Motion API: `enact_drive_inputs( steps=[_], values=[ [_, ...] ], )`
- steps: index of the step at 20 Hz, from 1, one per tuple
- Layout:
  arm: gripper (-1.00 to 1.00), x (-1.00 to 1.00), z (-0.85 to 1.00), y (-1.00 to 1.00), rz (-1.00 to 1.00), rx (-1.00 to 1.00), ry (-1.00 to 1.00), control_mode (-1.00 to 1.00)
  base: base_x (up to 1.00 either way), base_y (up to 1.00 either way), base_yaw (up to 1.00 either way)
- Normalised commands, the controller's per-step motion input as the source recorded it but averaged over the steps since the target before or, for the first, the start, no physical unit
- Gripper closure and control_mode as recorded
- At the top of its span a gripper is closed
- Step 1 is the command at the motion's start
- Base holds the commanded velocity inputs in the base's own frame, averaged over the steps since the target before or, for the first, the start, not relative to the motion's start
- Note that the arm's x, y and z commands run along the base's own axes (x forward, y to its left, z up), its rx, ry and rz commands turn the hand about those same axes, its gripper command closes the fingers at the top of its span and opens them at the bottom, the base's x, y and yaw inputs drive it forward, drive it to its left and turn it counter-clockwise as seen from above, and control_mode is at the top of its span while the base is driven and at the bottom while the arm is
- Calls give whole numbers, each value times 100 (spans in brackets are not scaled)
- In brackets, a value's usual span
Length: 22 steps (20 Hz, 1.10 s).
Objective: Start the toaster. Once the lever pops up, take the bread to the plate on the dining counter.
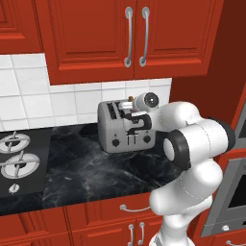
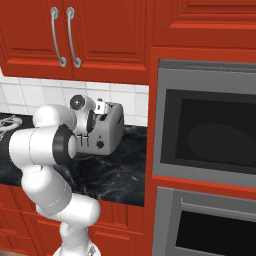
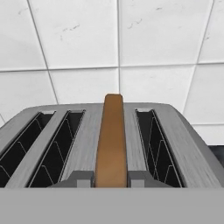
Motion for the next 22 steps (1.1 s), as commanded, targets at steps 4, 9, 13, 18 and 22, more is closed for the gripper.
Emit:
enact_drive_inputs(
  steps=[4, 9, 13, 18, 22],
  values=[
    [100, 0, 0, 0, 0, 0, 0, -100, 0, 0, 0],
    [100, 0, 0, 0, 0, 0, 0, -100, 0, 0, 0],
    [100, 0, 0, 0, 0, 0, 0, -100, 0, 0, 0],
    [100, 0, 2, 0, 0, 0, 0, -100, 0, 0, 0],
    [100, 0, 13, 0, 0, 0, -5, -100, 0, 0, 0]
  ],
)
